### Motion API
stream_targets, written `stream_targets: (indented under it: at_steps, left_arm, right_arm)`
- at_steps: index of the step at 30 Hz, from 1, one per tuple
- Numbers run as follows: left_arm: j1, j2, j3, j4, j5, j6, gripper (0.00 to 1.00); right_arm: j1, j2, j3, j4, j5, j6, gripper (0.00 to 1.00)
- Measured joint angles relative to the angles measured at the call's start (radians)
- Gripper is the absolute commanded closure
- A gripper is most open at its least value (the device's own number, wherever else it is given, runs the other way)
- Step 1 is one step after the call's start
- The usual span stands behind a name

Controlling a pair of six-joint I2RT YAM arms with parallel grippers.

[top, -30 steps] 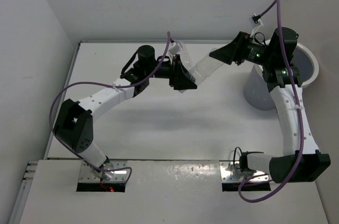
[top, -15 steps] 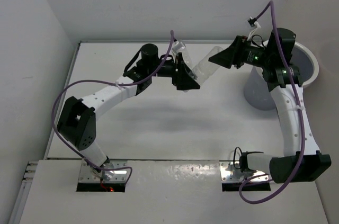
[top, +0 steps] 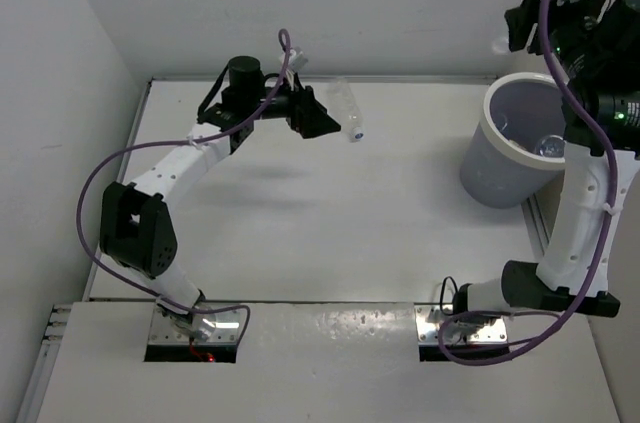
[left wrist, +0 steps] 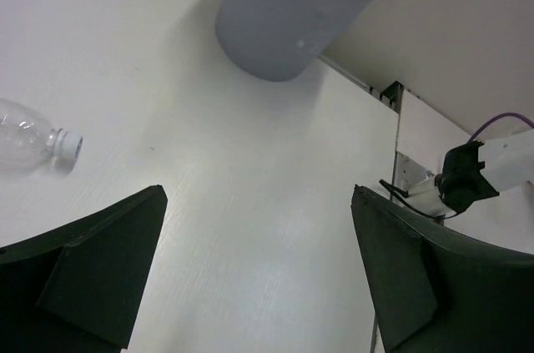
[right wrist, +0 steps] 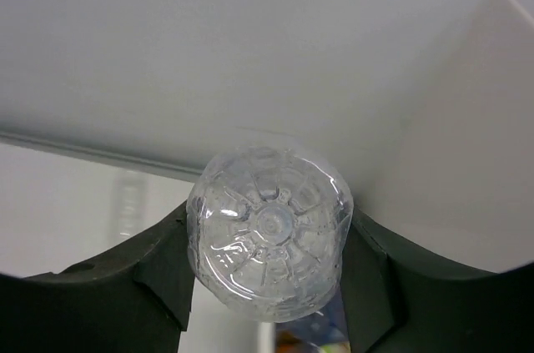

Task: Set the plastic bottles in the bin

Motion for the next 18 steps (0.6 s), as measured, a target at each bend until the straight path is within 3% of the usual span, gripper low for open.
stream_targets:
  at_steps: [5, 14, 17, 18]
  left_arm:
    - [0.006, 0.012, 0.006, -0.033, 0.003, 0.037, 0.0]
    - [0.006, 0.073, 0.022, -0.05, -0.007, 0.064, 0.0]
    - [0.006, 0.092, 0.028, -0.066, -0.045, 0.093, 0.0]
    - [0.006, 0.099, 0.034, -0.075, -0.063, 0.102, 0.0]
  right_arm:
    - [-0.055, -0.036, -0.208, 0.033, 0.203, -0.146, 1.0]
    - [-0.134, -0.034, -0.647, 0.174, 0.316, -0.156, 1.0]
    - [-0.143, -0.019, -0.709, 0.213, 0.335, -0.151, 0.89]
    - [-0.148, -0.01, -0.711, 0.227, 0.338, -0.146, 0.71]
